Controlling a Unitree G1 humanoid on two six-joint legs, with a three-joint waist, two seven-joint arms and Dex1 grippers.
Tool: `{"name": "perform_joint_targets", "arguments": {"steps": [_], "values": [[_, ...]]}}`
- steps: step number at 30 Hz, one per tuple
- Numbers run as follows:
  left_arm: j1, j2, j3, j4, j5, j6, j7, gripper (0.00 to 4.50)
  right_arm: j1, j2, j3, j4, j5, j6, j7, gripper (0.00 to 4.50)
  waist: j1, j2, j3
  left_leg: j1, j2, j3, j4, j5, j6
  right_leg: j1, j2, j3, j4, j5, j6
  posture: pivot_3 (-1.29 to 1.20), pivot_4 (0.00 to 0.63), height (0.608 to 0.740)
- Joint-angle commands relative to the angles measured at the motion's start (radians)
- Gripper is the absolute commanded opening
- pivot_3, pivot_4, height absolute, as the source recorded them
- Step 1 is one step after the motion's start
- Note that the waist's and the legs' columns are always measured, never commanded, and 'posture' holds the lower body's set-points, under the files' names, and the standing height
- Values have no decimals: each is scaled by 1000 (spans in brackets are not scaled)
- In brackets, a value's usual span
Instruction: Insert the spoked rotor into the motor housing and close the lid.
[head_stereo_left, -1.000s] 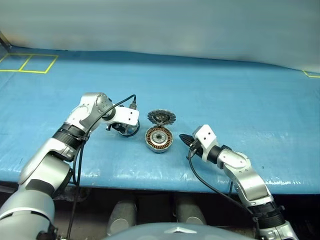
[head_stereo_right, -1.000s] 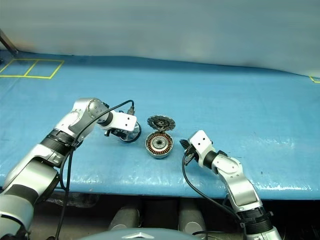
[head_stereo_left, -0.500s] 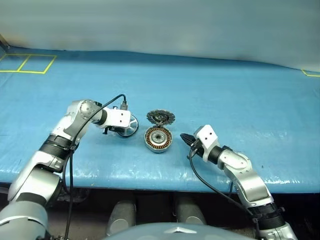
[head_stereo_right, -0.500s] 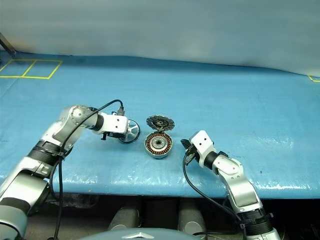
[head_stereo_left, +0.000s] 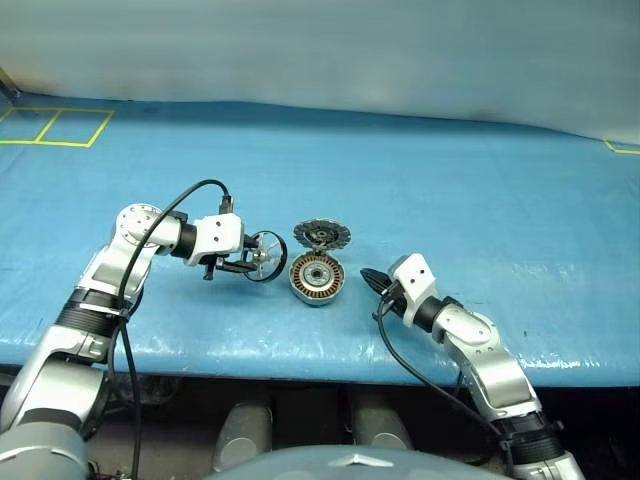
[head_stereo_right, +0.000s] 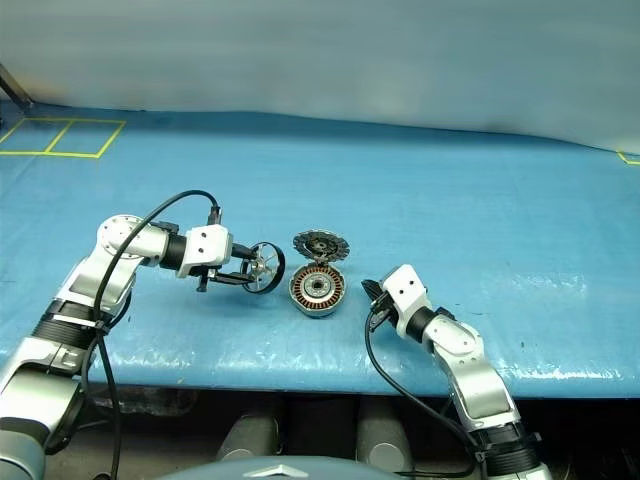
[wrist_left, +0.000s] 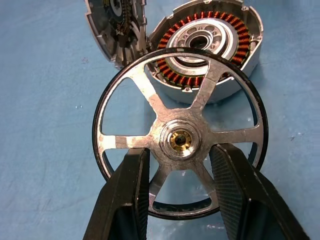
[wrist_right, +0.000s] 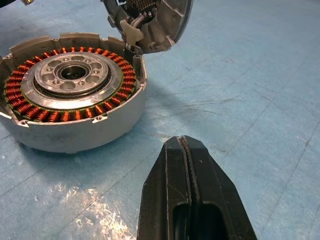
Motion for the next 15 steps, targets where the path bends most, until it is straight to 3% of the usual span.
{"name": "perform_joint_targets", "arguments": {"steps": [1,15], "values": [[-18,0,17,-66,-39,34,-14,1716,7,4,-16,-22,1,-29,-9,0,0,0,0,0,0,0,0,0,0,0,0,0,0,0,0,0,150,740],[-155,-116,-77,31,-10,58,-63,1716,65,-1,-13,-48,58,-60,72,0,-2,0,0,0,0,0,0,0,0,0,0,0,0,0,0,0,150,740]]}}
